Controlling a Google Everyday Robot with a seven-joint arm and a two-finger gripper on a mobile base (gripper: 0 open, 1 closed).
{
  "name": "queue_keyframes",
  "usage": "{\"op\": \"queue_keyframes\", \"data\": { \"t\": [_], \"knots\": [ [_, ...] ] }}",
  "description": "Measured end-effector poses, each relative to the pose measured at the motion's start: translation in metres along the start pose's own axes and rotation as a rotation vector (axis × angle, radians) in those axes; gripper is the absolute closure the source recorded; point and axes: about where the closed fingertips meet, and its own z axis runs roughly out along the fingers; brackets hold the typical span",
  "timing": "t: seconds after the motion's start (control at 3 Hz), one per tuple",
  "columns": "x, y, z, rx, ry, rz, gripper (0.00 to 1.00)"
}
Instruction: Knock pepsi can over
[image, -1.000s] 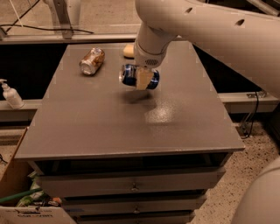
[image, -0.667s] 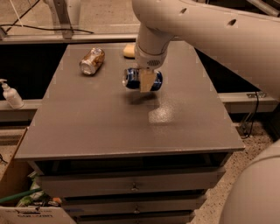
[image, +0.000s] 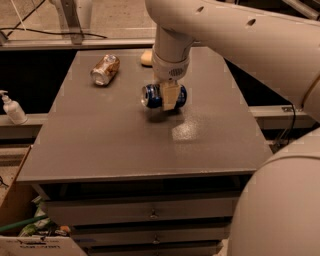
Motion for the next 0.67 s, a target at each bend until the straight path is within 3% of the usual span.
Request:
{"op": "queue_keyframes", "data": {
  "t": [0.67],
  "knots": [
    [-0.0039, 0.0081, 0.0057, -0.052, -0.011, -0.051, 0.13]
  ]
}}
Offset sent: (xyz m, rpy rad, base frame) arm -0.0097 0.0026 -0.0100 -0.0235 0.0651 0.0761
